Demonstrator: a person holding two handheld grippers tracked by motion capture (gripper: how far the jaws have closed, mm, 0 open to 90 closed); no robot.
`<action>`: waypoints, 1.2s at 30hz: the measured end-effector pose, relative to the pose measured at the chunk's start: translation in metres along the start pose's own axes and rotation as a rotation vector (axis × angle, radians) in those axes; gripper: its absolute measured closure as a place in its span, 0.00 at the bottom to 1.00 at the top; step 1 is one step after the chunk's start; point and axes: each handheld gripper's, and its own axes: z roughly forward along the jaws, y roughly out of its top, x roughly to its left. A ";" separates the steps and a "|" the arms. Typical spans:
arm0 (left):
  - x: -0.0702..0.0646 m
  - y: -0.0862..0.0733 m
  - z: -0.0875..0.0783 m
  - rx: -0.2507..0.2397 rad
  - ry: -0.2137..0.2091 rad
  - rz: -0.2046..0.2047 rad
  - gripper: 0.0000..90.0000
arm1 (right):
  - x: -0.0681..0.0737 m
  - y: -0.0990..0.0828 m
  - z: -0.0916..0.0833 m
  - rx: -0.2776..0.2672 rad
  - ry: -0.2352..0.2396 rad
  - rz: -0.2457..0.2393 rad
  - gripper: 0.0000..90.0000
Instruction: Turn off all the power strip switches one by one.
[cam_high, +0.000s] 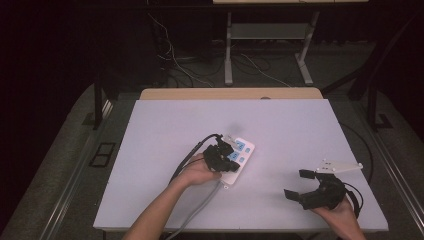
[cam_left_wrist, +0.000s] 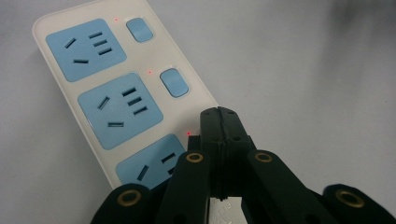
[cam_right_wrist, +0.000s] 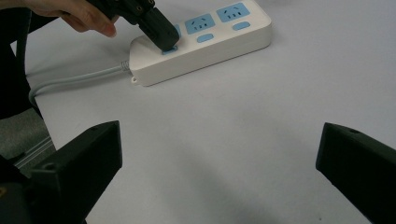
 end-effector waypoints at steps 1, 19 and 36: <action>-0.001 0.000 0.000 0.003 0.005 0.001 1.00 | 0.000 0.000 0.000 -0.001 -0.001 0.000 0.00; -0.005 -0.004 -0.005 -0.031 0.002 0.020 1.00 | 0.000 0.000 0.000 -0.003 0.002 0.000 0.00; -0.002 0.011 -0.024 -0.057 -0.014 0.049 0.99 | -0.001 0.001 -0.001 -0.007 0.002 0.003 0.00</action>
